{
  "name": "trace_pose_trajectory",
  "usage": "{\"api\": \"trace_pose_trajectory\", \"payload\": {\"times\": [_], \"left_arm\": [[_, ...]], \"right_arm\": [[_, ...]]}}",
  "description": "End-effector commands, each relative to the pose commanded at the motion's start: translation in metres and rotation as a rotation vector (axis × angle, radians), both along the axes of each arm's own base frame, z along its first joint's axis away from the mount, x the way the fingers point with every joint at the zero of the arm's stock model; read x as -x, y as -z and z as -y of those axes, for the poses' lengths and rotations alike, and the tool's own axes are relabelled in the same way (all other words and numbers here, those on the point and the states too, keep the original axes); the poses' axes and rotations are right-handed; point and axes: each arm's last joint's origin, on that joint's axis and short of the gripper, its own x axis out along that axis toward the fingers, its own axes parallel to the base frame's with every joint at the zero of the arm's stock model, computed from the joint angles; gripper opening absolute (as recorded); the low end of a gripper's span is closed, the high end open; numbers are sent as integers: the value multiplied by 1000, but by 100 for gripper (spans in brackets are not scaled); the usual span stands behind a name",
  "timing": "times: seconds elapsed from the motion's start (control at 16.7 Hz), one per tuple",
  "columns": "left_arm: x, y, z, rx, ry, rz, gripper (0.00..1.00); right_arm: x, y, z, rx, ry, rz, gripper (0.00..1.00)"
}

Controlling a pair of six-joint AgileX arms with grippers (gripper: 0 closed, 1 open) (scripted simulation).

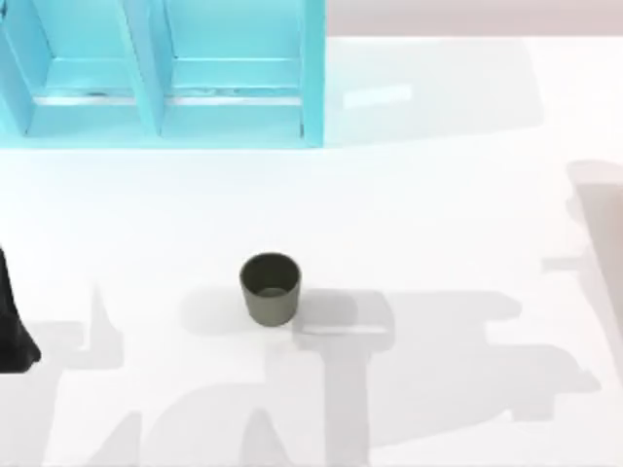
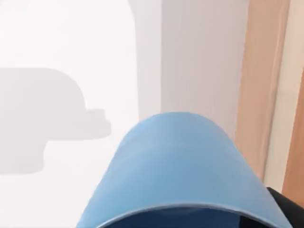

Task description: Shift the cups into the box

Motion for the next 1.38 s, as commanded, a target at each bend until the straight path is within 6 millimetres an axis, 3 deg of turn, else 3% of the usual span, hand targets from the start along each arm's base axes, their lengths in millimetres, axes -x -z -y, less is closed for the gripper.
{"api": "trace_pose_trajectory", "payload": {"times": [0.18, 0.3, 0.54, 0.78, 0.9, 1.08, 1.38], "left_arm": [[0, 0, 0, 0, 0, 0, 100], [0, 0, 0, 0, 0, 0, 100], [0, 0, 0, 0, 0, 0, 100], [0, 0, 0, 0, 0, 0, 100], [0, 0, 0, 0, 0, 0, 100], [0, 0, 0, 0, 0, 0, 100], [0, 0, 0, 0, 0, 0, 100]], "right_arm": [[-2, -2, 10, -2, 0, -10, 0], [-2, -6, 30, -7, -1, -15, 0], [8, -18, 93, -23, 0, -24, 0], [38, -32, 158, -36, 1, -12, 0], [54, -38, 179, -38, 1, -3, 0], [66, -42, 191, -34, 1, 9, 0], [65, -40, 191, -36, -1, 5, 0]]}}
